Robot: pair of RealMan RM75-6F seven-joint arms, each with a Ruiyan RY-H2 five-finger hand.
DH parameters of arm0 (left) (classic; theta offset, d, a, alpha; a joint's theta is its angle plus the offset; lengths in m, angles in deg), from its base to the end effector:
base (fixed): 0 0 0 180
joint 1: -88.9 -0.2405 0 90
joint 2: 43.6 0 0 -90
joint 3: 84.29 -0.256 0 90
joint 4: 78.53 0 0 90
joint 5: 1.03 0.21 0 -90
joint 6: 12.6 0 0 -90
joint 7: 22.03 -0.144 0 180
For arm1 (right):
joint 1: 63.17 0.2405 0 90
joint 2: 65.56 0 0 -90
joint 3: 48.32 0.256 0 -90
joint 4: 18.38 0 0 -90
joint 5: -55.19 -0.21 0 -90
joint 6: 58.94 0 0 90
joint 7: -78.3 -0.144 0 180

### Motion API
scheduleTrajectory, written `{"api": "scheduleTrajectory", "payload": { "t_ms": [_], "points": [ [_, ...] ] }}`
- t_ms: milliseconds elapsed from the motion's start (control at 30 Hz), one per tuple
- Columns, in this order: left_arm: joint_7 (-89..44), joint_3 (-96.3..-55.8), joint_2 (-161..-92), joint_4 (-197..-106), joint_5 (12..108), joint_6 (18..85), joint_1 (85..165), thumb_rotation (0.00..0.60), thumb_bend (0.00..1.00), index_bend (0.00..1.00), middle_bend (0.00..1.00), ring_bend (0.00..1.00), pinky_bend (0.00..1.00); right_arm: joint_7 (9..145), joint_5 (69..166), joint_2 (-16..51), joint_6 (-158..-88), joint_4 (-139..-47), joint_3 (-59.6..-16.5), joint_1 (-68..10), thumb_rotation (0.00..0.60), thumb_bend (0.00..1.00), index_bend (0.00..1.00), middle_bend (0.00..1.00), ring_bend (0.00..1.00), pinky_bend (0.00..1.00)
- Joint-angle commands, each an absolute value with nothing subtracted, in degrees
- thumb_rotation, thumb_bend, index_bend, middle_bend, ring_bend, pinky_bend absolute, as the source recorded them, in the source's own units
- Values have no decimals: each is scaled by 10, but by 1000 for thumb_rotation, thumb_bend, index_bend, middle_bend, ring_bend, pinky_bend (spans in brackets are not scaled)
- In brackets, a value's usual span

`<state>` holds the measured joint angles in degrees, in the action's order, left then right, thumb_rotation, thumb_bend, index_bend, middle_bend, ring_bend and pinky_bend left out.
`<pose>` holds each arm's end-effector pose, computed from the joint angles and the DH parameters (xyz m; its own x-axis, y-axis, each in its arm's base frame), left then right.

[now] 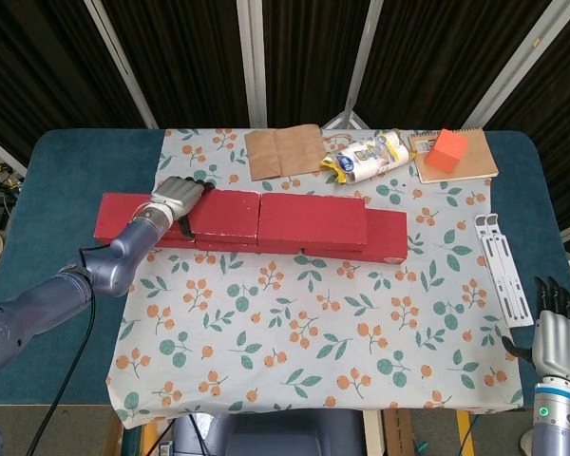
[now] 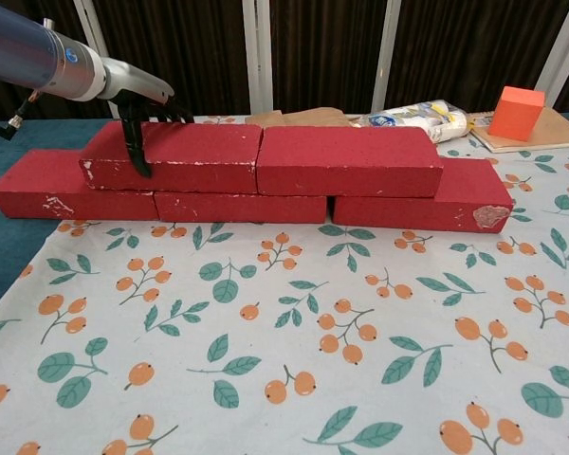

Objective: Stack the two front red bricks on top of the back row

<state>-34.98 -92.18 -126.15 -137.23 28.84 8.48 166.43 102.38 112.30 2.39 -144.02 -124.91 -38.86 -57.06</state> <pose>-0.1203 0.4901 0.0323 0.6440 0.4710 0.6029 0.7596 -0.2999 -0.5771 -0.3089 -0.1915 0.1441 0.4102 -0.0829 0.9082 -0.8200 0.4024 0.4071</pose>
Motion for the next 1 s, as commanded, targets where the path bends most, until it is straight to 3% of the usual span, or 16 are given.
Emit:
{"api": "scheduleTrajectory", "payload": {
  "t_ms": [33, 333, 1000],
  "points": [
    [-350, -923, -1262, -1372, 287, 84, 1665, 600, 0, 151, 103, 99, 190, 1025, 1122, 24, -1440, -1249, -389, -570, 600, 215, 0, 0, 18, 0],
    [-351, -928, -1262, -1371, 280, 81, 1670, 600, 0, 115, 33, 1, 130, 1028, 1121, 26, -1442, -1249, -388, -570, 600, 214, 0, 0, 18, 0],
    [-346, -945, -1251, -1389, 259, 80, 1687, 600, 0, 97, 8, 0, 125, 1029, 1116, 25, -1445, -1252, -388, -572, 600, 214, 0, 0, 18, 0]
  ]
}}
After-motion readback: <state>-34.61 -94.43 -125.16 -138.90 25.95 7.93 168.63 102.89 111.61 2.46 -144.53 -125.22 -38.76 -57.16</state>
